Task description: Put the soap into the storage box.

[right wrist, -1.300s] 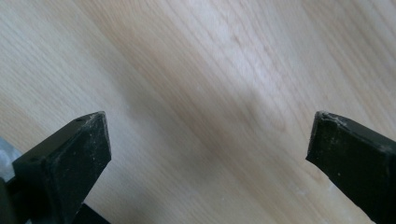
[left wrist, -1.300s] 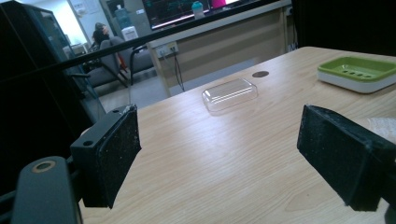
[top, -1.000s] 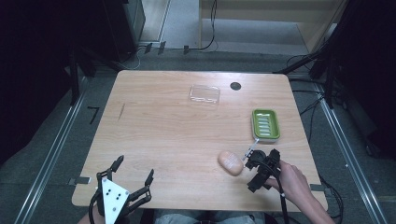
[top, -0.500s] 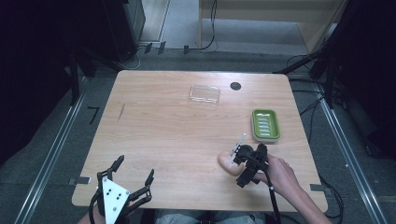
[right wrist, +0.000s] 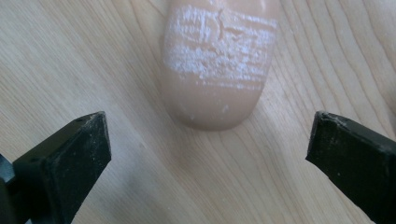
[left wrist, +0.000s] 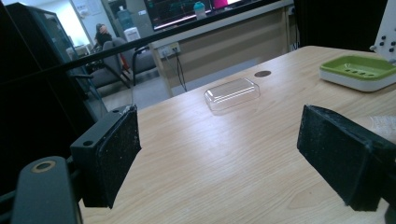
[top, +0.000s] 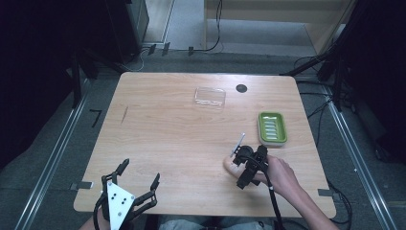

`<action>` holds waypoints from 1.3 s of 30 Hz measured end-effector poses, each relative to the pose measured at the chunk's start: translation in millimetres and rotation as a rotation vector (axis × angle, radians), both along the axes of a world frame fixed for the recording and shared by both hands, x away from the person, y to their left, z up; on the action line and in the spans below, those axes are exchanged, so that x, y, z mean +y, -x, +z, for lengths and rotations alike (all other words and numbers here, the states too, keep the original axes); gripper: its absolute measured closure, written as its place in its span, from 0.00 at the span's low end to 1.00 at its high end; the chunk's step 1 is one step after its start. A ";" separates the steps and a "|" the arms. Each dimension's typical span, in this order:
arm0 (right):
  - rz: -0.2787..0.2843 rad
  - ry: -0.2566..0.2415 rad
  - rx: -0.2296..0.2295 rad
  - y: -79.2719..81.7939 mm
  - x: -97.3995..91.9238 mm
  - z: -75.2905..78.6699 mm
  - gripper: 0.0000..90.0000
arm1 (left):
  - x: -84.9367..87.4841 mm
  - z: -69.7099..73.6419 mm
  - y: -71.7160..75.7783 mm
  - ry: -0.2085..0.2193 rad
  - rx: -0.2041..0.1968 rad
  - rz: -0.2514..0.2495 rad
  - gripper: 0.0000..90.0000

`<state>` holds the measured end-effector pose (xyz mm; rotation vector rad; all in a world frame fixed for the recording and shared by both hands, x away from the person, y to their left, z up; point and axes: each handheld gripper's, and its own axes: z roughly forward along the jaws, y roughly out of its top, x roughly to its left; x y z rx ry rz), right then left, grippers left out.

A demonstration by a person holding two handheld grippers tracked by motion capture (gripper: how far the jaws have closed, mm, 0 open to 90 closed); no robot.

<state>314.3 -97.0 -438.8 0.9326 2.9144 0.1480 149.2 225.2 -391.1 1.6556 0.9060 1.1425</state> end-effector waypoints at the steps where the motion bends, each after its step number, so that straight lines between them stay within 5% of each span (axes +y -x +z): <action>1: -0.010 0.003 0.003 -1.8 1.5 -0.2 0.00 | -0.1 0.0 -0.2 -0.001 0.000 -0.001 0.15; 14: -0.085 0.005 0.042 -15.4 13.9 -5.4 0.00 | -1.9 -0.2 -2.0 -0.004 -0.003 -0.014 0.15; 29: -0.096 0.020 0.055 -26.6 20.8 -16.8 0.00 | -2.9 -0.4 -1.7 -0.009 -0.009 -0.014 0.15; 39: -0.075 0.032 0.034 -28.3 32.2 -21.8 0.15 | -3.1 -0.5 -2.1 -0.011 -0.009 -0.015 0.15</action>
